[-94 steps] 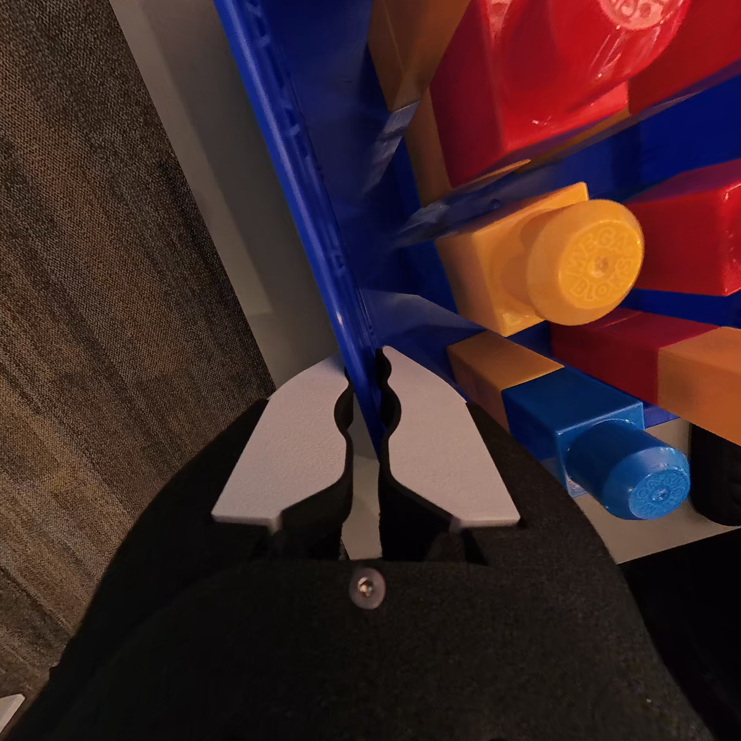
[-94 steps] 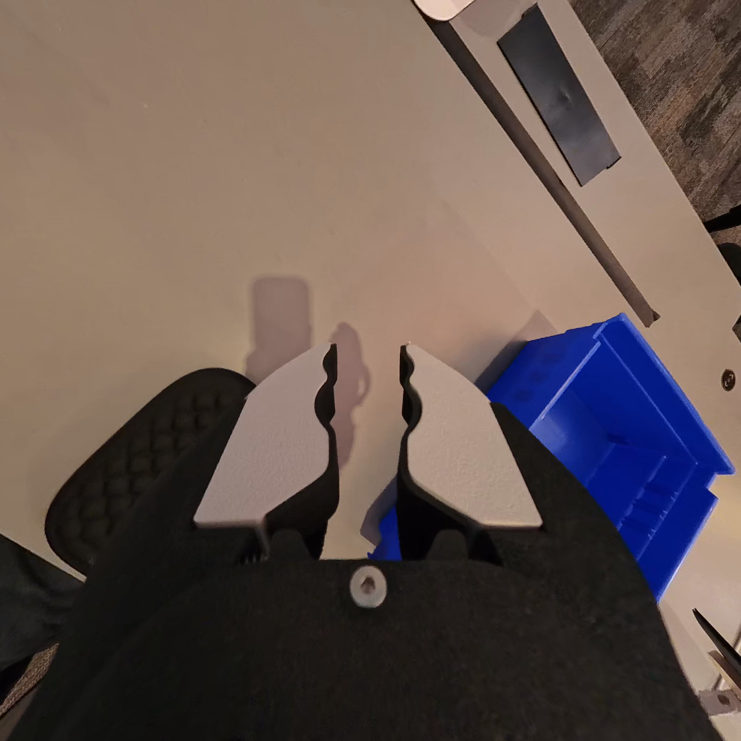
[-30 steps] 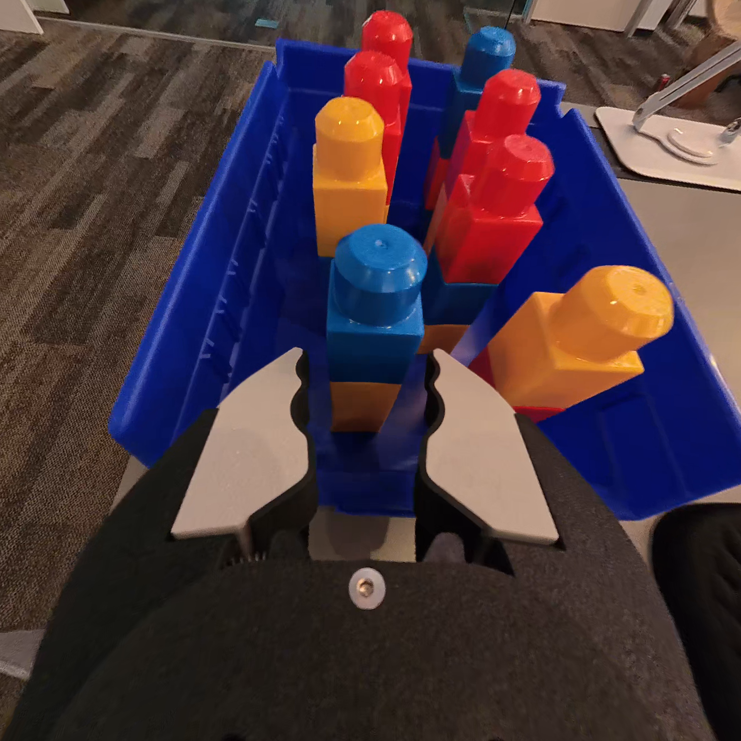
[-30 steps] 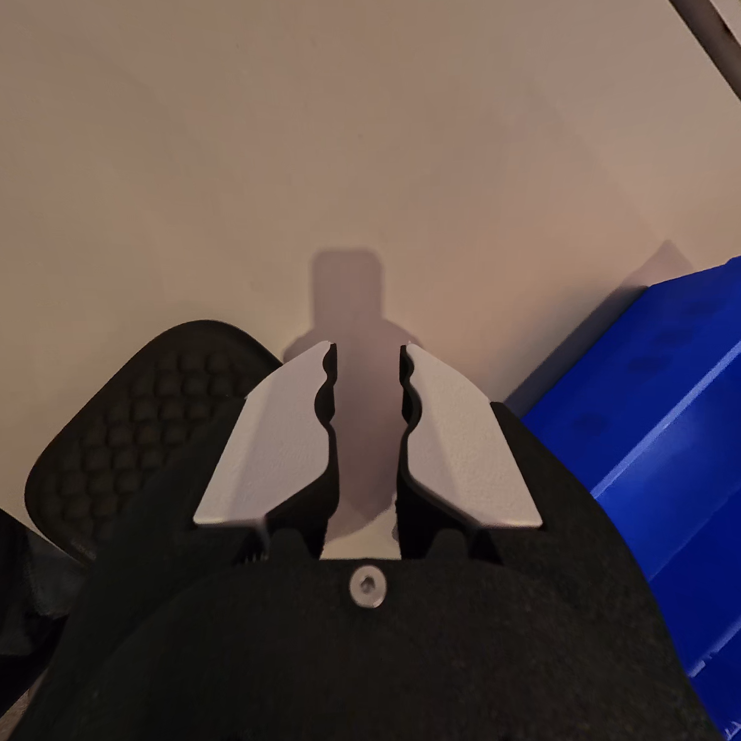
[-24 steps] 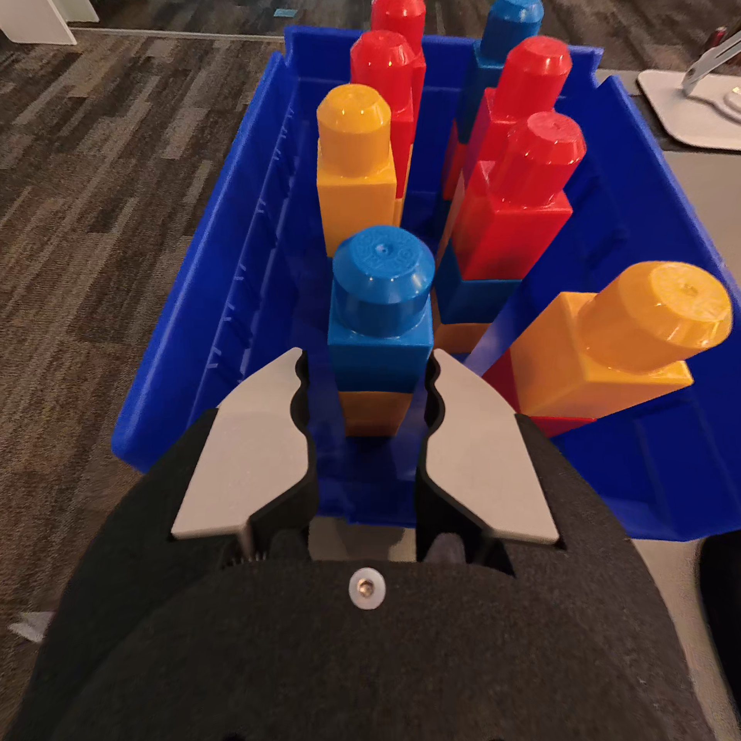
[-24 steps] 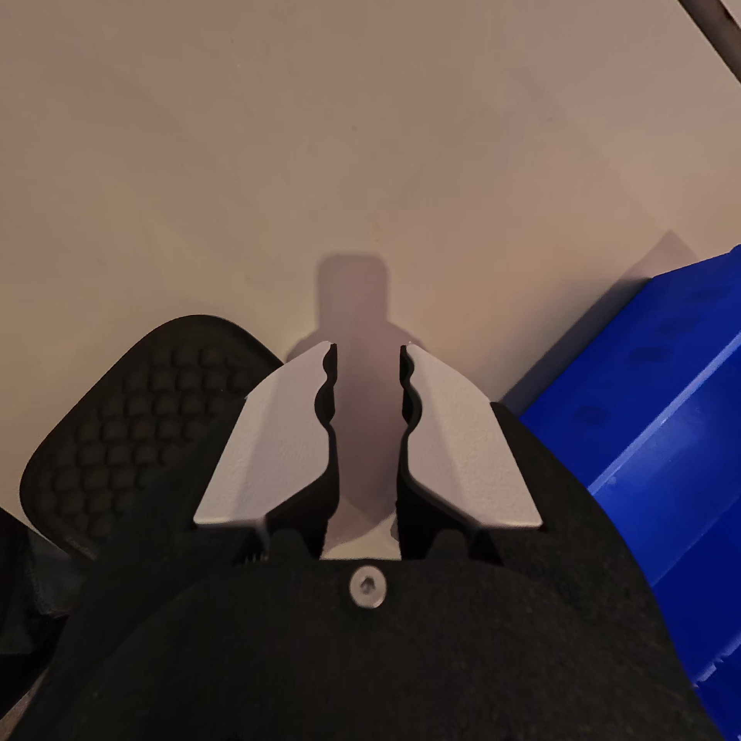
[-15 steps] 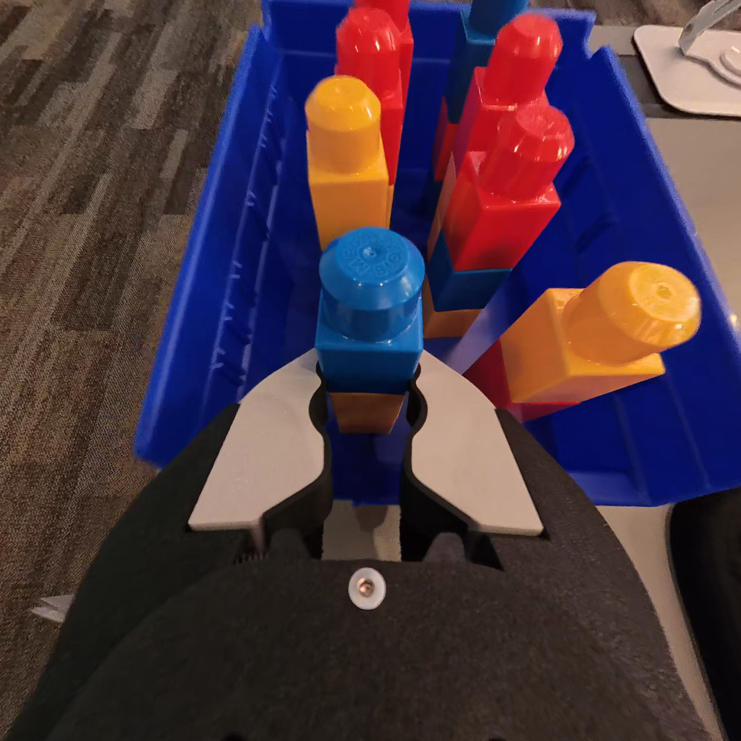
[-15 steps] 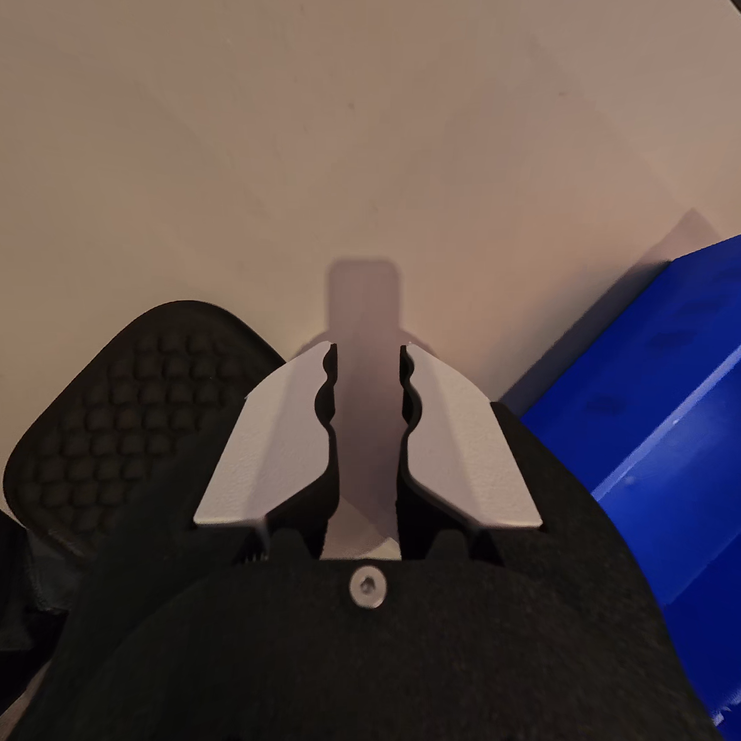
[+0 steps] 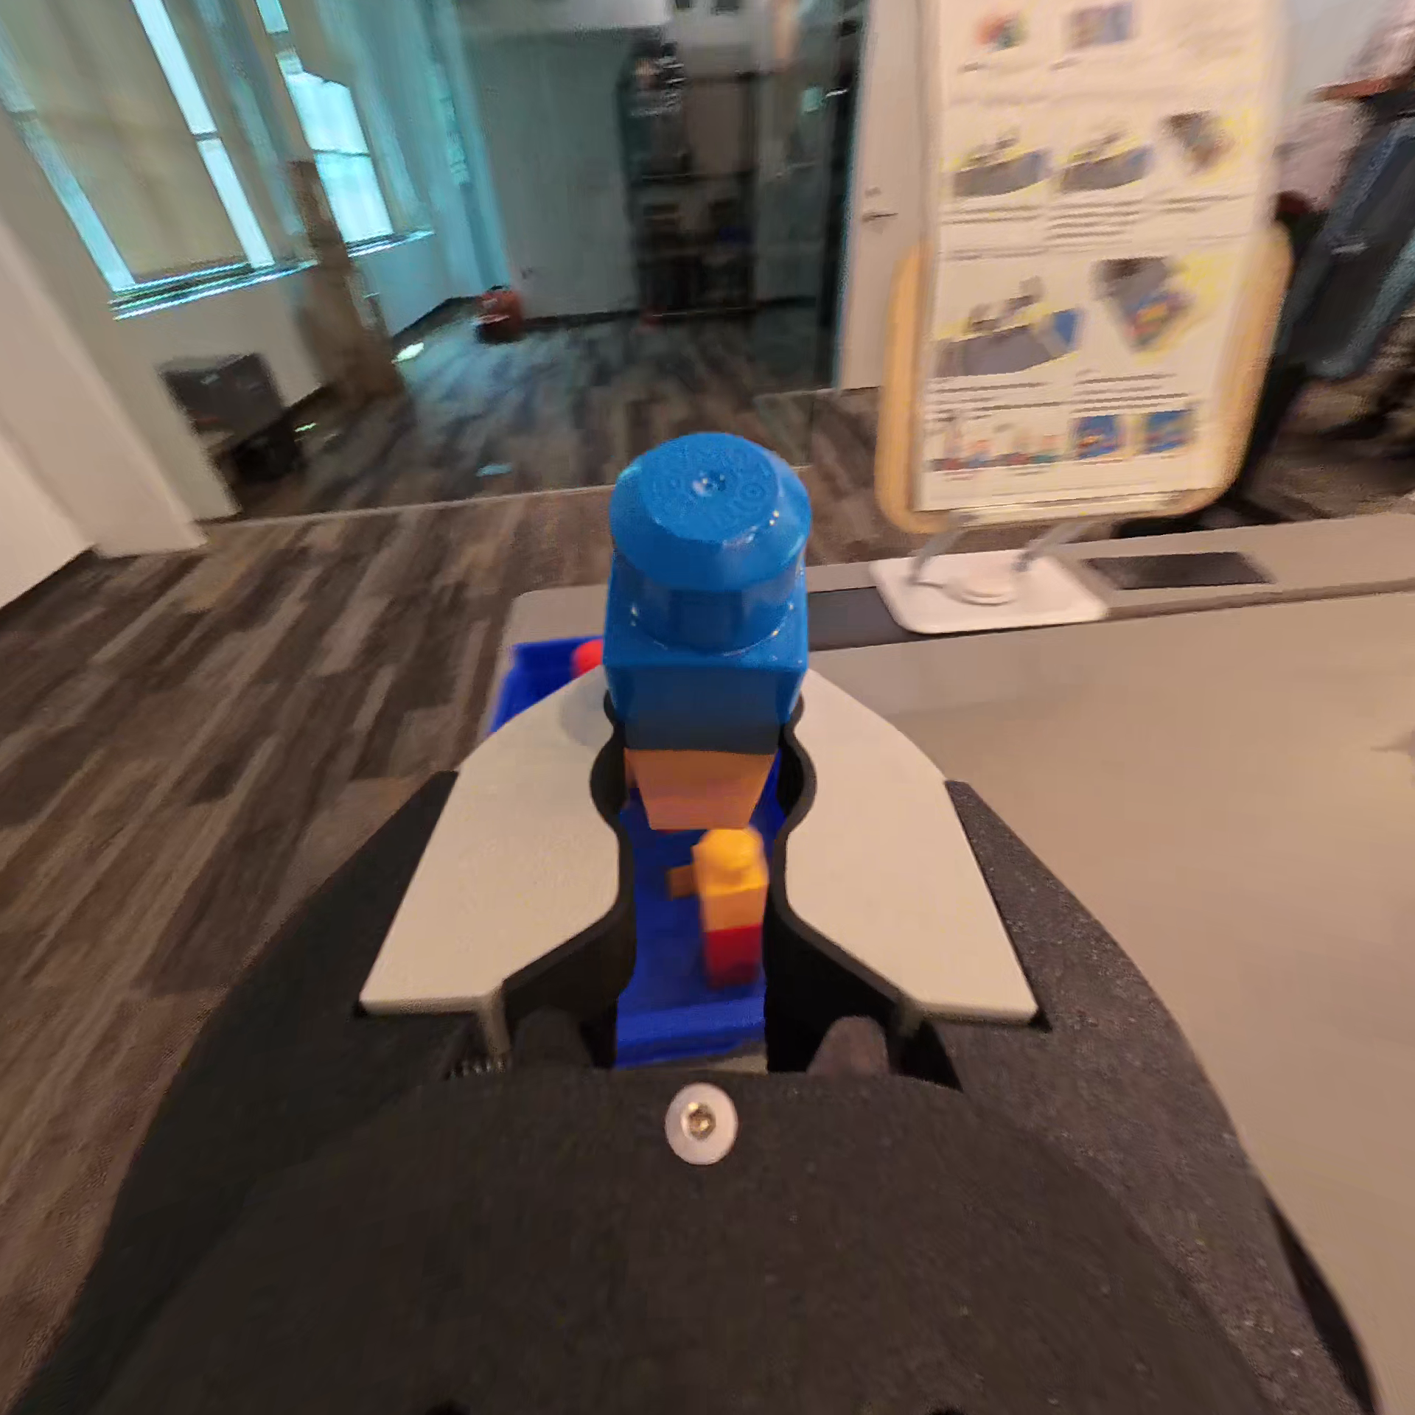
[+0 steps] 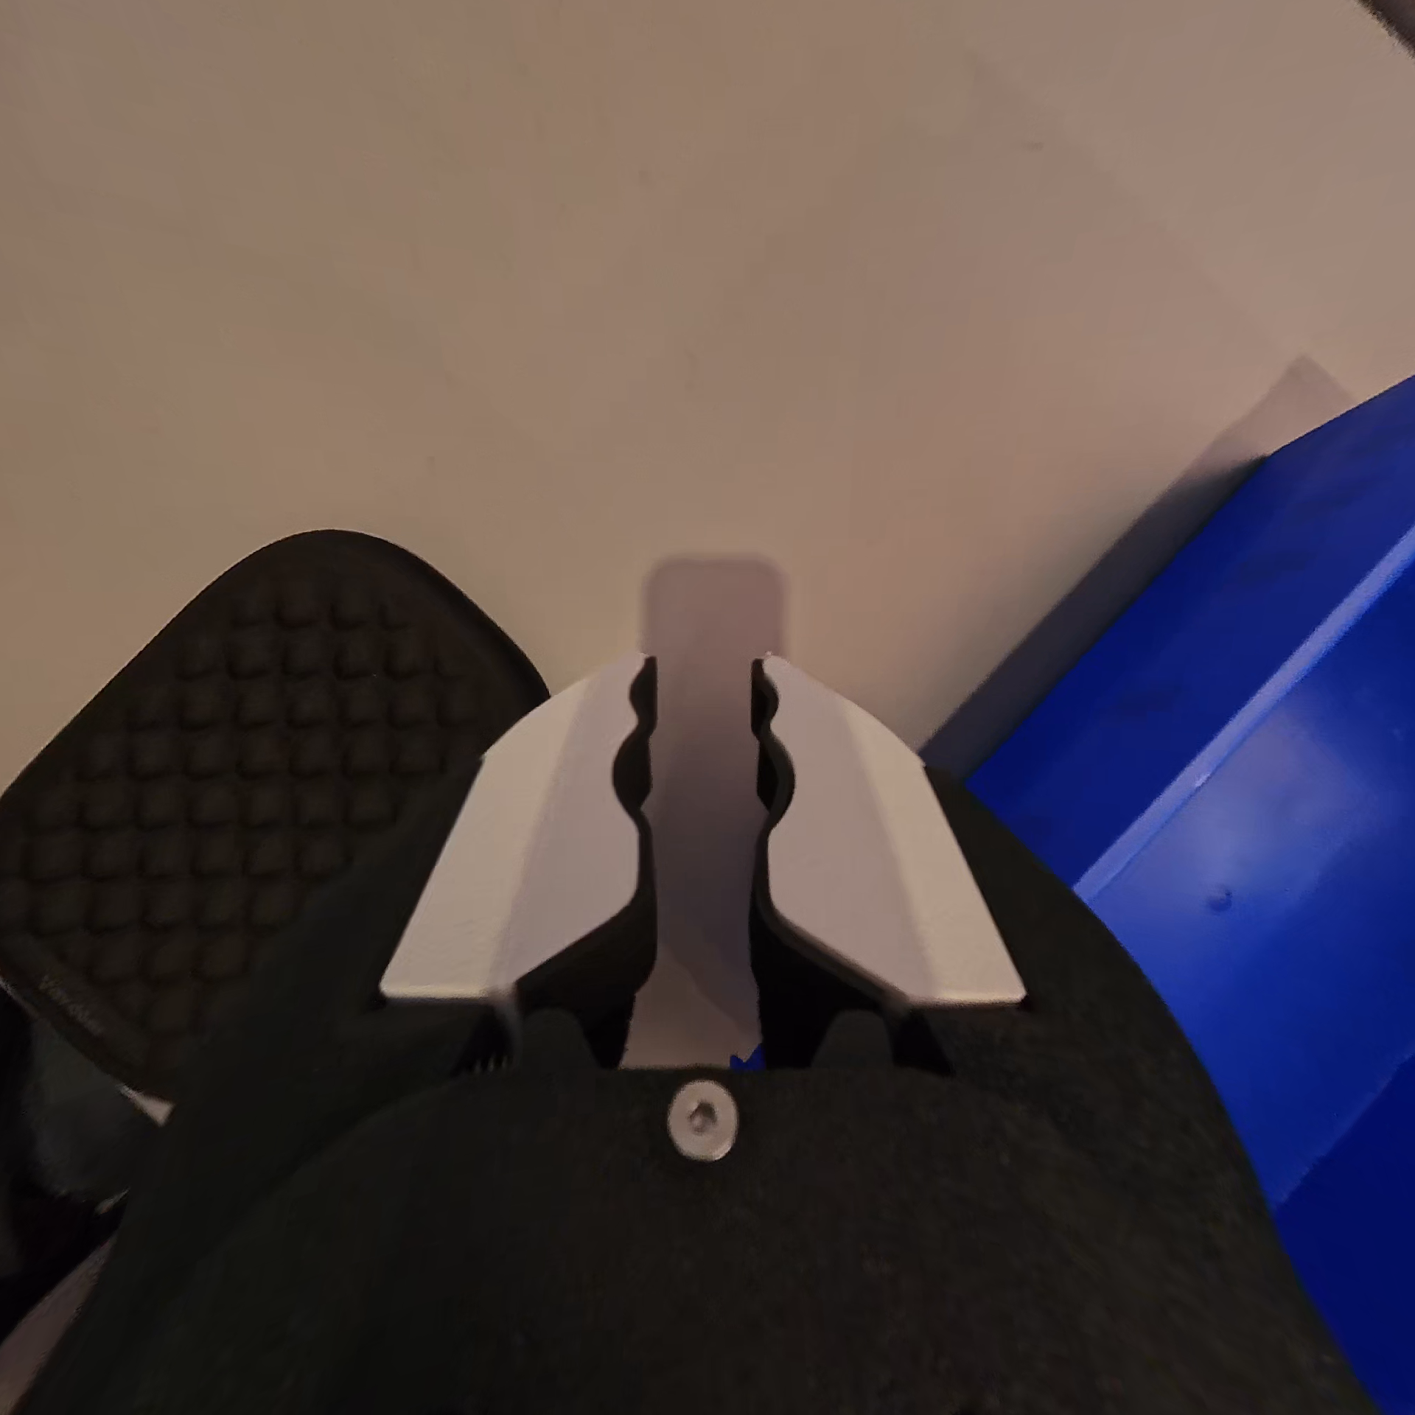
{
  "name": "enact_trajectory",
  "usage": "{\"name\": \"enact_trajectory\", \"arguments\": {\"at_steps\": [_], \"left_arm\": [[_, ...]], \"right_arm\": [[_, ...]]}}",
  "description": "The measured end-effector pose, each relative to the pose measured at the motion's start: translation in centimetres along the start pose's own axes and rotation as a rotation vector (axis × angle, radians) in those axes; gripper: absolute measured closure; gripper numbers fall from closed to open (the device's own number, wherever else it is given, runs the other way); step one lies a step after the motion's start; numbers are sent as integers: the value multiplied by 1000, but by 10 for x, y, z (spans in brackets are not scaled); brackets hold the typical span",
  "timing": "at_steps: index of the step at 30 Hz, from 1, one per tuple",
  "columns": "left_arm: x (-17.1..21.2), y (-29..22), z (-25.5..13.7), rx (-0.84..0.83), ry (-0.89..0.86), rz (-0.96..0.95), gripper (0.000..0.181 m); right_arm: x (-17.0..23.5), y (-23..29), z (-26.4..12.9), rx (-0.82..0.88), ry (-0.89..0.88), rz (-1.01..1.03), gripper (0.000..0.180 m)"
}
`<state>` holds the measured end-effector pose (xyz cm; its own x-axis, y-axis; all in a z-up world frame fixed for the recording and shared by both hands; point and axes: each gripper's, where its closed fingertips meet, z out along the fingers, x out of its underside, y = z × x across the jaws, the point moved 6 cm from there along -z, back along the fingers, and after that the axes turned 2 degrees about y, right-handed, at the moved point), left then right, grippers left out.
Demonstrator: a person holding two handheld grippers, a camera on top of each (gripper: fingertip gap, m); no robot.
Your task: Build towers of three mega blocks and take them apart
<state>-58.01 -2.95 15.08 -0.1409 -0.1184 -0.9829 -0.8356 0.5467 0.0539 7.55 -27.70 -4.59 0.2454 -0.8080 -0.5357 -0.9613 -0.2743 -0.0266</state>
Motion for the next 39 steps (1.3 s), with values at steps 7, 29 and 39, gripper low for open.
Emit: {"name": "enact_trajectory", "arguments": {"at_steps": [7, 29, 39], "left_arm": [[-45, -148, 34, 514, -116, 13, 145], [-8, -517, 162, 1642, 105, -17, 145], [-2, -506, 167, 1698, 156, 7, 142]], "right_arm": [[-22, 19, -23, 24, -90, -108, 158], [-96, 47, -90, -483, -546, -143, 119], [-100, 55, -64, -540, -492, -150, 143]]}}
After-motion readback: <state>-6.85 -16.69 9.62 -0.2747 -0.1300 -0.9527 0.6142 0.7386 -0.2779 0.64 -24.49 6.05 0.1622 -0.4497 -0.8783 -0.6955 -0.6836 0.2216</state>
